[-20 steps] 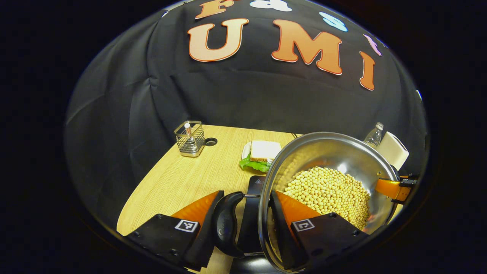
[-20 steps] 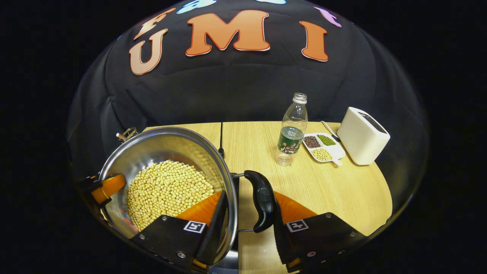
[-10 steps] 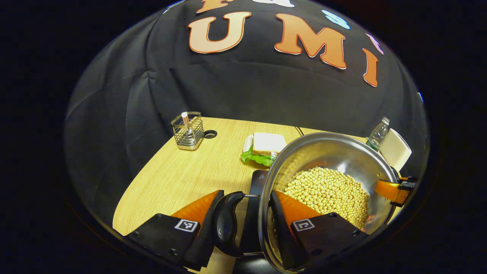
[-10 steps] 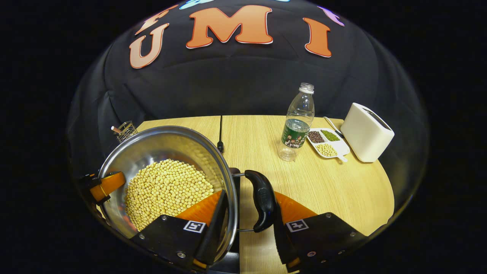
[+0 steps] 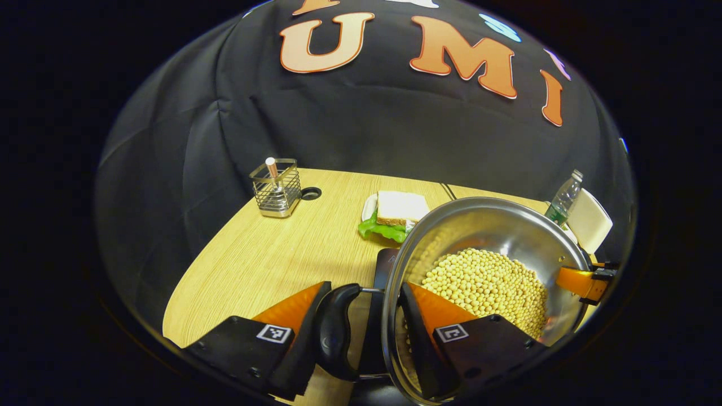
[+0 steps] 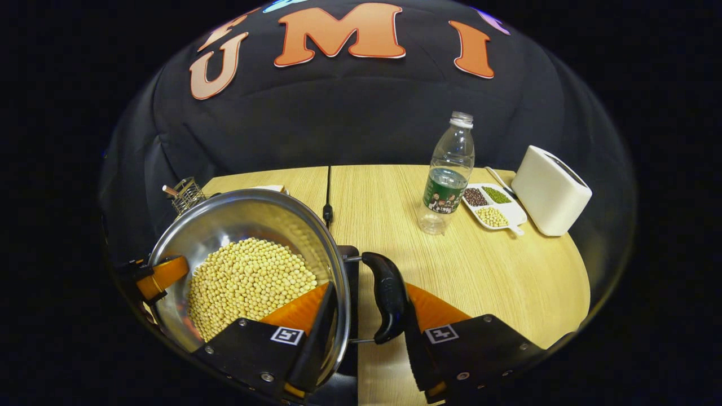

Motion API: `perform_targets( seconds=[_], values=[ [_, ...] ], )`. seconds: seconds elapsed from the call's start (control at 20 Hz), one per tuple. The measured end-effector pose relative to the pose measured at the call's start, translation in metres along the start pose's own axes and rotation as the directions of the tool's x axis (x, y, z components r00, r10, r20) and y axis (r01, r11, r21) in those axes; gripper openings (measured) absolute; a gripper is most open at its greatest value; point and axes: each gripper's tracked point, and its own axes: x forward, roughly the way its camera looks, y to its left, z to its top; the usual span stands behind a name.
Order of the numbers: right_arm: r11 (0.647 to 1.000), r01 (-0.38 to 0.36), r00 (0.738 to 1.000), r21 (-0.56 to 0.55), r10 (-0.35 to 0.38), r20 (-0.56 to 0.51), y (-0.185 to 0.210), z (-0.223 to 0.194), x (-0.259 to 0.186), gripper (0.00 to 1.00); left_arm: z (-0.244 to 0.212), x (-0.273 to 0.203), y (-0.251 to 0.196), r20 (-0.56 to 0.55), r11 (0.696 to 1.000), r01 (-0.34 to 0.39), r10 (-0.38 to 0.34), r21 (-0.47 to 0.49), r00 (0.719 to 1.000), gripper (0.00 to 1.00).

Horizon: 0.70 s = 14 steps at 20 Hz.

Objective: First push the handle of the pot to place it horizontally, then grasp the pot with both hands and set it on the induction cooktop.

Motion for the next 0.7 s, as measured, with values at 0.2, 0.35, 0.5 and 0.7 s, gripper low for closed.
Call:
perform_targets(
  seconds=[0.2, 0.35, 0.5, 0.7],
  values=[
    [0.997, -0.070, 0.996, 0.014, 0.069, 0.056, 0.002, 0.023, -0.019, 0.75, 0.004, -0.004, 0.004, 0.027, 1.000, -0.013, 0.014, -0.014, 1.000, 0.84],
    [0.995, -0.098, 0.977, 0.021, 0.092, 0.194, -0.017, 0.063, -0.048, 0.80, 0.043, -0.024, 0.011, 0.151, 0.998, -0.064, 0.064, -0.008, 0.986, 0.92],
    [0.995, -0.093, 0.954, -0.034, 0.098, 0.282, -0.040, 0.081, -0.087, 0.83, 0.085, -0.066, 0.006, 0.281, 0.997, -0.075, 0.074, -0.008, 0.957, 0.91],
    [0.993, -0.073, 0.898, -0.090, 0.105, 0.428, -0.070, 0.110, -0.145, 0.86, 0.129, -0.128, -0.019, 0.402, 0.999, -0.016, 0.029, -0.036, 0.915, 0.89]
  ],
)
